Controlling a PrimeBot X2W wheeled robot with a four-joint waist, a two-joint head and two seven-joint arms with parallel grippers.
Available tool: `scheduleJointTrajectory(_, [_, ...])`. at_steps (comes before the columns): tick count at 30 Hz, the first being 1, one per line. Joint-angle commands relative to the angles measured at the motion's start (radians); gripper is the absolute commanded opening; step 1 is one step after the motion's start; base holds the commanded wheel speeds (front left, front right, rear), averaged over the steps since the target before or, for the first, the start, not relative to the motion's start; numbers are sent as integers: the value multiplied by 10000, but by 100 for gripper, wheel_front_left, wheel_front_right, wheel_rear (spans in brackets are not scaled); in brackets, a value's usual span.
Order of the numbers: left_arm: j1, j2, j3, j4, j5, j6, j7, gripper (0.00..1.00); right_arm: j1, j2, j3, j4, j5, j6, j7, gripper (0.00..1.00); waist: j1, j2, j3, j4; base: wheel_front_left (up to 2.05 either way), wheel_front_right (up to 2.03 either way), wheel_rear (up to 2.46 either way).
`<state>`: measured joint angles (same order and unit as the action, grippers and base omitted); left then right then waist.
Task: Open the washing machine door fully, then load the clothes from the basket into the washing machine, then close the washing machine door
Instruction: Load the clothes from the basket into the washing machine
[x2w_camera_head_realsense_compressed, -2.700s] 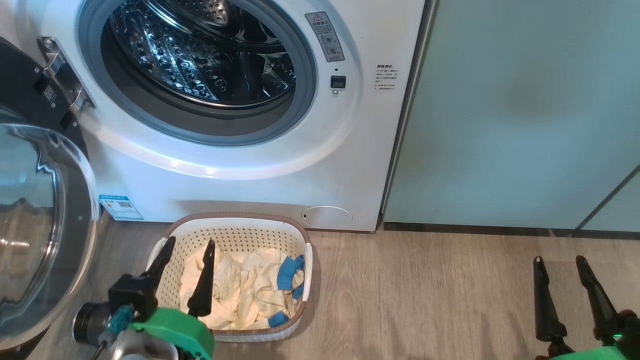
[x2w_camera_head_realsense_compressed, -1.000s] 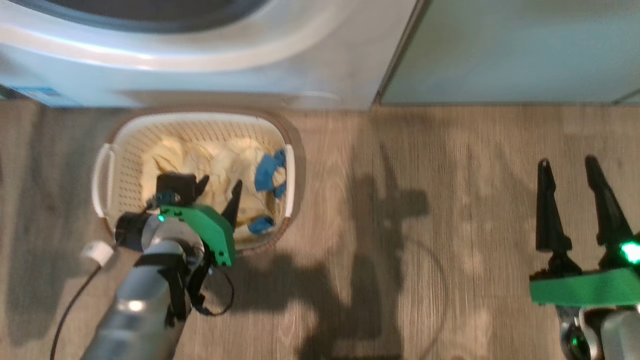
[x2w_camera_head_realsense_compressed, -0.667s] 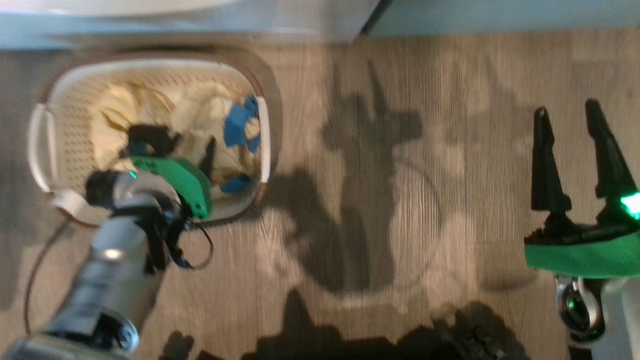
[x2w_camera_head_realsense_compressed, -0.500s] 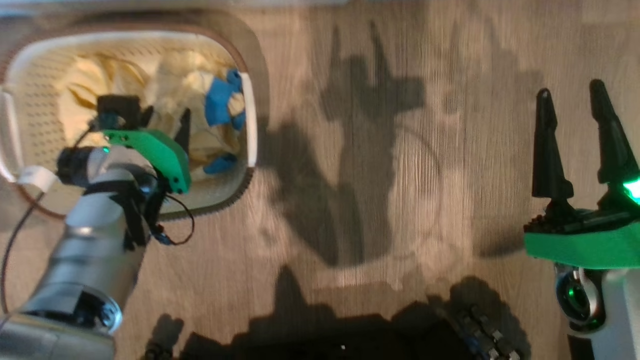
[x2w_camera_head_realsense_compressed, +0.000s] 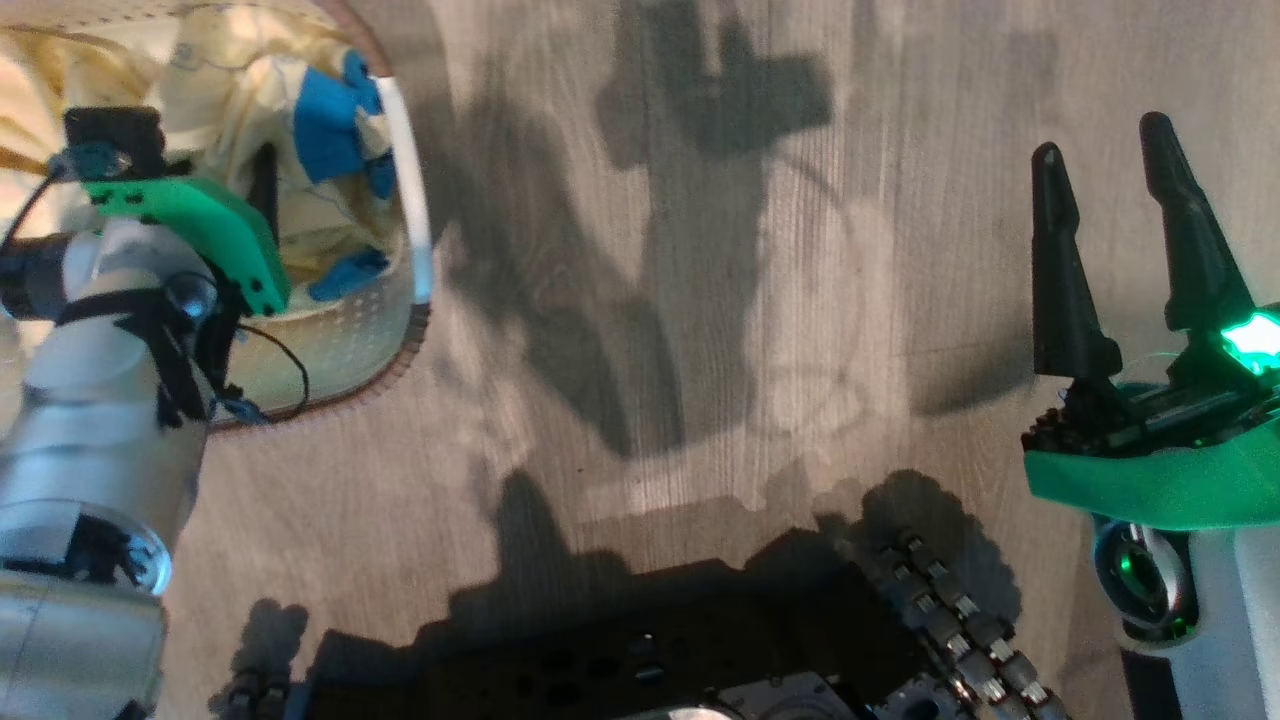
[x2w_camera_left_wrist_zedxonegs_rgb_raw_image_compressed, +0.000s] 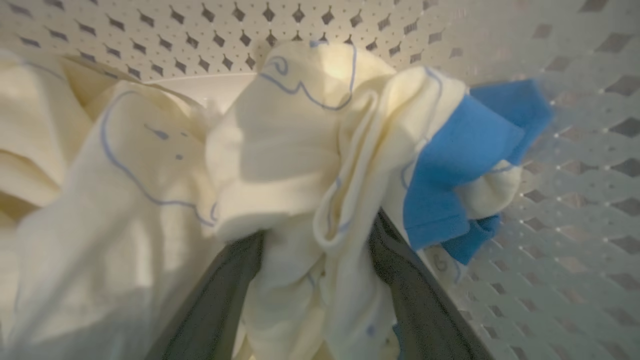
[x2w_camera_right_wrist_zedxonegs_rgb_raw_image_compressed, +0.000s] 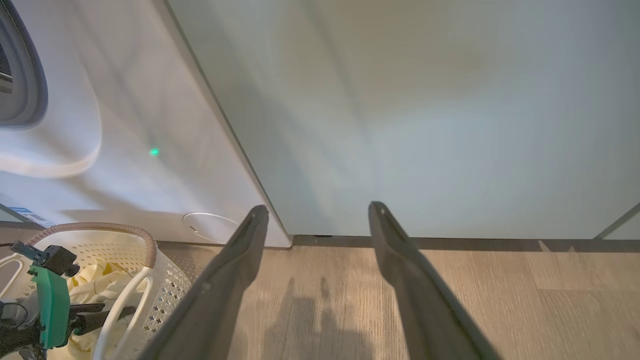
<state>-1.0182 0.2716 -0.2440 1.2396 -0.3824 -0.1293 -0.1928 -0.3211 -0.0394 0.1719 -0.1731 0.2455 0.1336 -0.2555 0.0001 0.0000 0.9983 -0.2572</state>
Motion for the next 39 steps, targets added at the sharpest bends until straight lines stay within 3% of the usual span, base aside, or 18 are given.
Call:
scheduleJointTrajectory(1, [129, 506, 184, 50, -73, 58, 63, 100, 247, -108, 206, -318, 87, -29, -63, 100, -1, 0, 179, -220, 0, 0, 0])
scheduleJointTrajectory(4, [-32, 635, 131, 157, -58, 77, 169, 100, 250, -108, 196, -348, 151, -29, -63, 100, -1, 0, 242, -374, 0, 0, 0])
scheduleJointTrajectory(5, [-64, 661, 111, 185, -51, 91, 184, 50, 261, -108, 186, -341, 163, -29, -63, 100, -1, 0, 244, -406, 0, 0, 0])
scheduleJointTrajectory(6, [-89, 684, 47, 212, -1, 117, 216, 15, 263, -108, 186, -336, 175, -29, -63, 100, -1, 0, 241, -430, 0, 0, 0])
scheduleJointTrajectory(7, [-108, 688, 15, 240, 7, 116, 272, 0, 263, -108, 186, -330, 188, -29, -63, 100, -1, 0, 232, -447, 0, 0, 0])
scheduleJointTrajectory(15, [-76, 579, 54, 357, -242, 106, 237, 0, 205, -108, 82, -317, 157, -29, -63, 100, -1, 0, 24, -326, 0, 0, 0])
scheduleJointTrajectory(27, [440, 79, -193, -39, -445, 6, -567, 0, 338, -108, -392, -154, -266, -29, -63, 100, -1, 0, -895, 410, 0, 0, 0])
scheduleJointTrajectory(39, [1934, -255, 227, -2796, -436, -6, -686, 0, 782, -108, -1047, -55, -861, -29, -63, 100, -1, 0, -2325, 1172, 0, 0, 0])
